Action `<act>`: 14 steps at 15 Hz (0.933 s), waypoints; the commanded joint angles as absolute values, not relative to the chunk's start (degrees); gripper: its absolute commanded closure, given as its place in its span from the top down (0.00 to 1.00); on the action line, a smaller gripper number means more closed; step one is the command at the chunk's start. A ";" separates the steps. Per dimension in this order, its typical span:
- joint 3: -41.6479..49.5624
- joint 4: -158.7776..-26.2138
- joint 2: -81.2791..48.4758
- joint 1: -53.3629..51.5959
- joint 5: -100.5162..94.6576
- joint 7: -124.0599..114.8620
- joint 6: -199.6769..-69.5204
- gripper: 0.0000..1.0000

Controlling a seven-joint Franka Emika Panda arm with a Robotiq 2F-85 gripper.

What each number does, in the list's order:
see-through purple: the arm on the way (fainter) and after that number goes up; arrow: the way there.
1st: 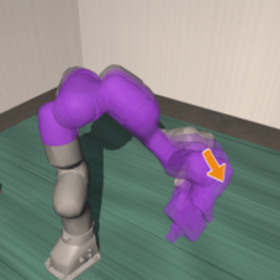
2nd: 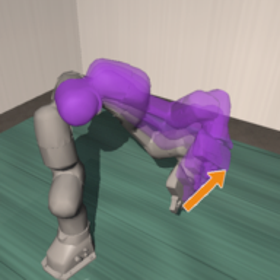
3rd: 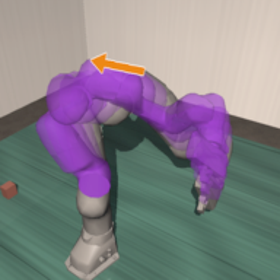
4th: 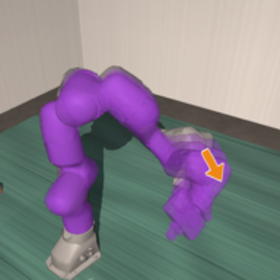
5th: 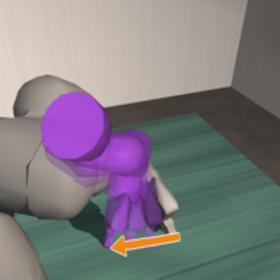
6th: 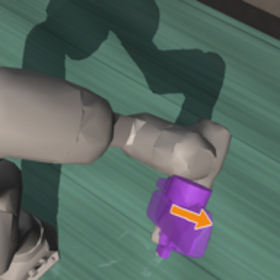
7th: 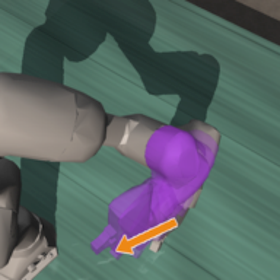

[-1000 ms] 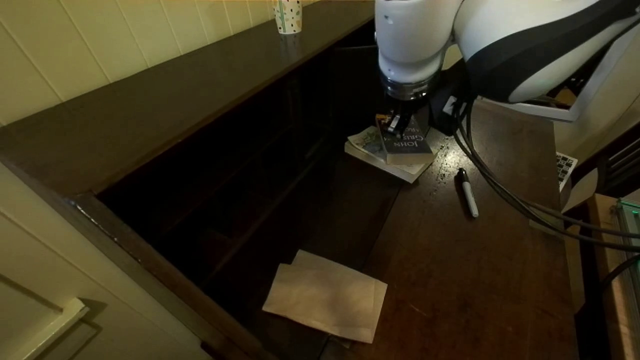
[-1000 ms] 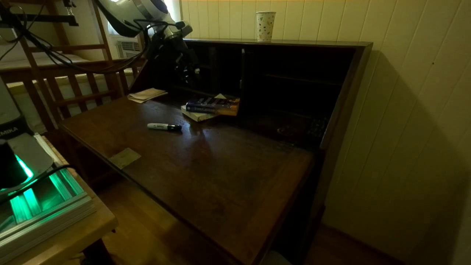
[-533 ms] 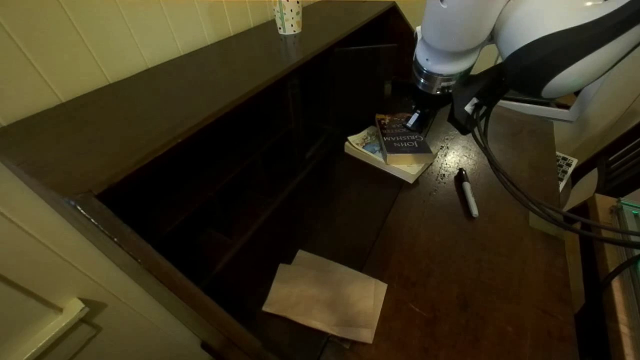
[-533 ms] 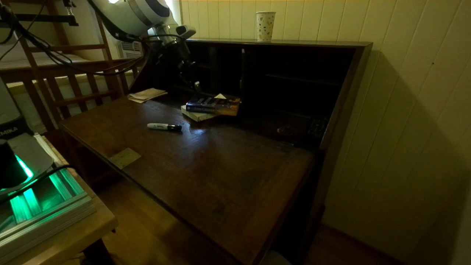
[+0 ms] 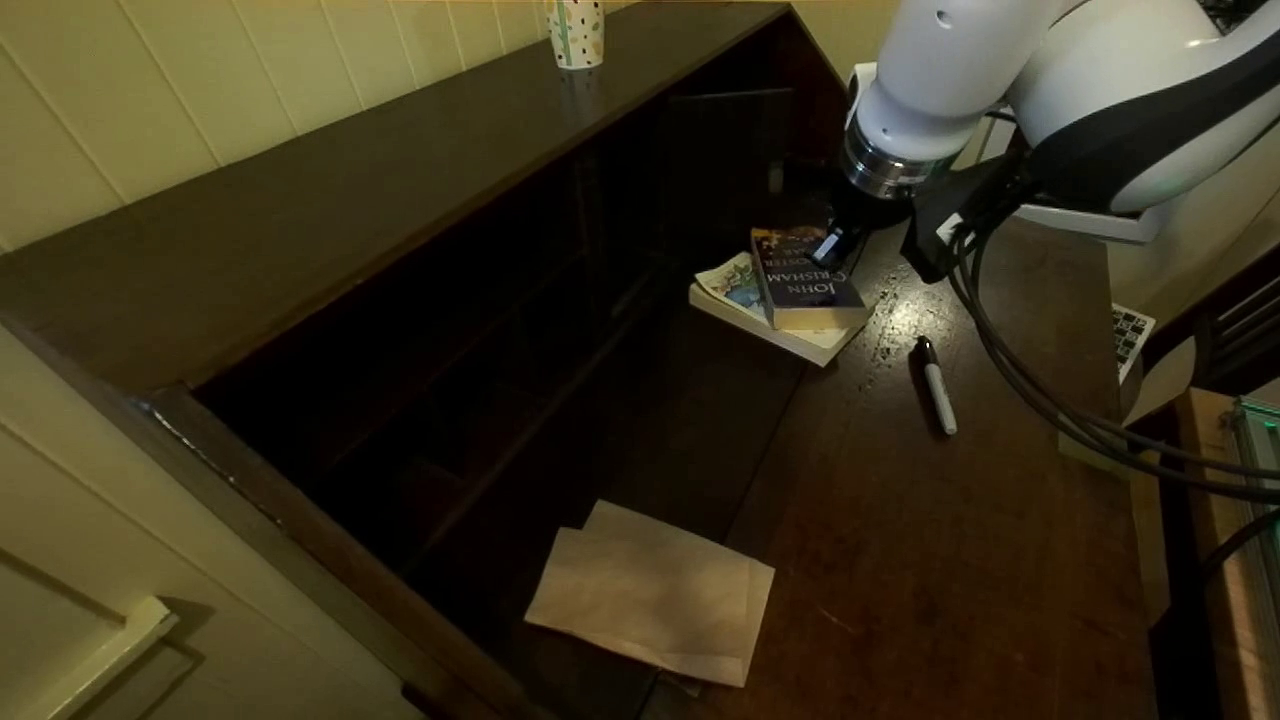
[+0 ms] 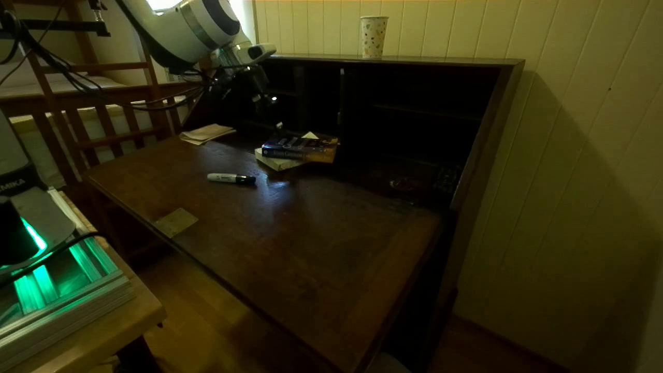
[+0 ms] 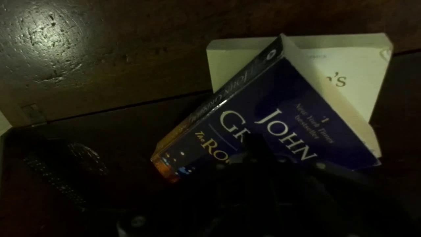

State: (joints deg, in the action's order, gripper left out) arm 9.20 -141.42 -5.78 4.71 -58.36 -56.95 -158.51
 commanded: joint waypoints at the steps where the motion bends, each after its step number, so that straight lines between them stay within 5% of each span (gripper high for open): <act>1: 9.85 -141.14 -8.09 5.15 -61.44 -57.97 -163.74 0.00; 14: 6.64 -143.13 -12.75 7.33 -54.26 -42.63 -177.66 0.00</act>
